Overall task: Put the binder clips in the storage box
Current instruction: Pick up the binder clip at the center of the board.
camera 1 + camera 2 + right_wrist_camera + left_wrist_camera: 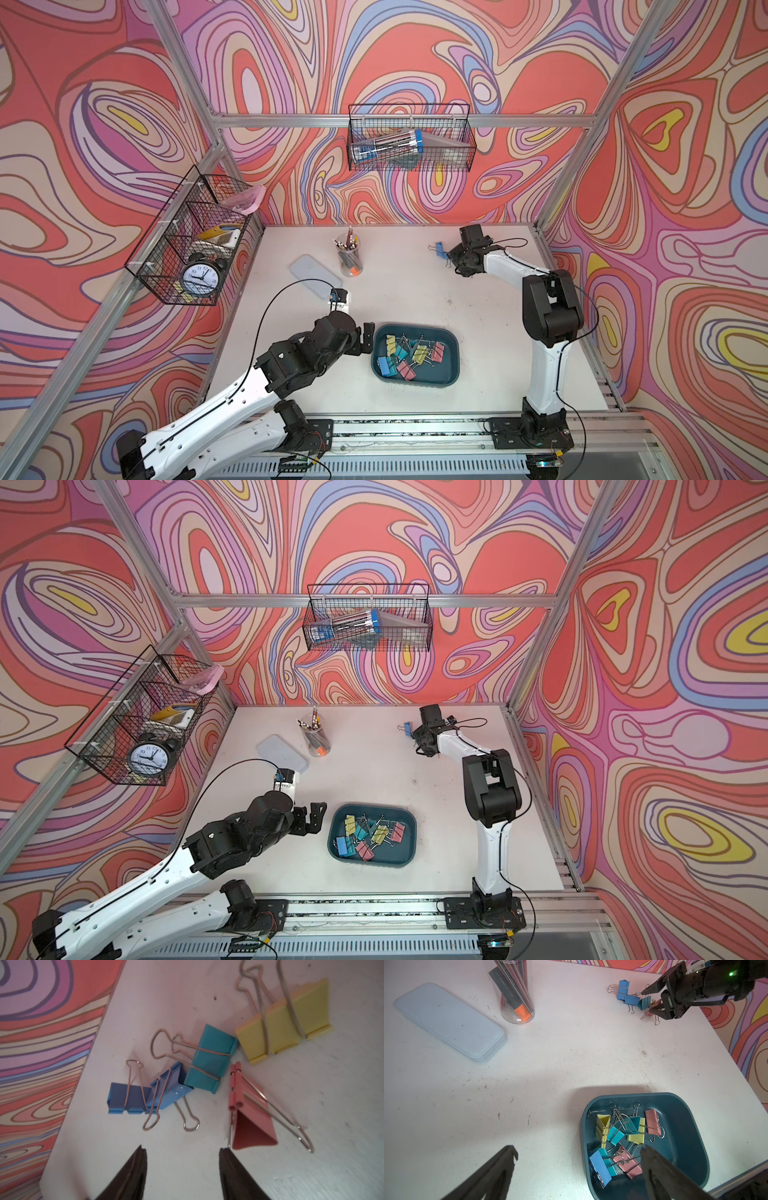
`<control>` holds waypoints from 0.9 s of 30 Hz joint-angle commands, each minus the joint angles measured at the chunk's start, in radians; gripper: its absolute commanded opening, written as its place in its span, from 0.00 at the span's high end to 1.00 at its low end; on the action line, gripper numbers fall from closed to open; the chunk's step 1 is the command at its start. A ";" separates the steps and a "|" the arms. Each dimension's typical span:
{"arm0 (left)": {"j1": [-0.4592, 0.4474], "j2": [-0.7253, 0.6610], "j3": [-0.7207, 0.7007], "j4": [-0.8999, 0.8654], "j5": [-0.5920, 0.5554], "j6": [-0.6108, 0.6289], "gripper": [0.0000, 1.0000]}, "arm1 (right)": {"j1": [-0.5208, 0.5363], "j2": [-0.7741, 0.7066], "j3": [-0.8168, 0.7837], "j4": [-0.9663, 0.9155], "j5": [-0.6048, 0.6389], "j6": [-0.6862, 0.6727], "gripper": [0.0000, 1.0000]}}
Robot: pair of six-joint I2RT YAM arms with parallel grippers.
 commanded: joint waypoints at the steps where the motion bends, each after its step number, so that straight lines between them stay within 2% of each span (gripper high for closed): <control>1: 0.004 -0.010 0.029 -0.031 -0.022 0.023 0.01 | -0.002 0.031 0.065 0.055 -0.014 0.019 0.37; 7: 0.005 0.012 0.044 -0.023 -0.027 0.047 0.01 | -0.017 0.076 0.096 0.069 -0.060 0.028 0.37; 11: 0.004 0.033 0.056 -0.022 -0.027 0.059 0.01 | -0.027 0.091 0.089 0.080 -0.076 0.059 0.44; 19: 0.004 0.032 0.059 -0.033 -0.031 0.065 0.01 | -0.035 0.118 0.083 0.095 -0.100 0.079 0.77; 27: 0.004 0.005 0.053 -0.044 -0.038 0.061 0.01 | -0.037 0.067 0.042 0.095 -0.101 0.062 0.97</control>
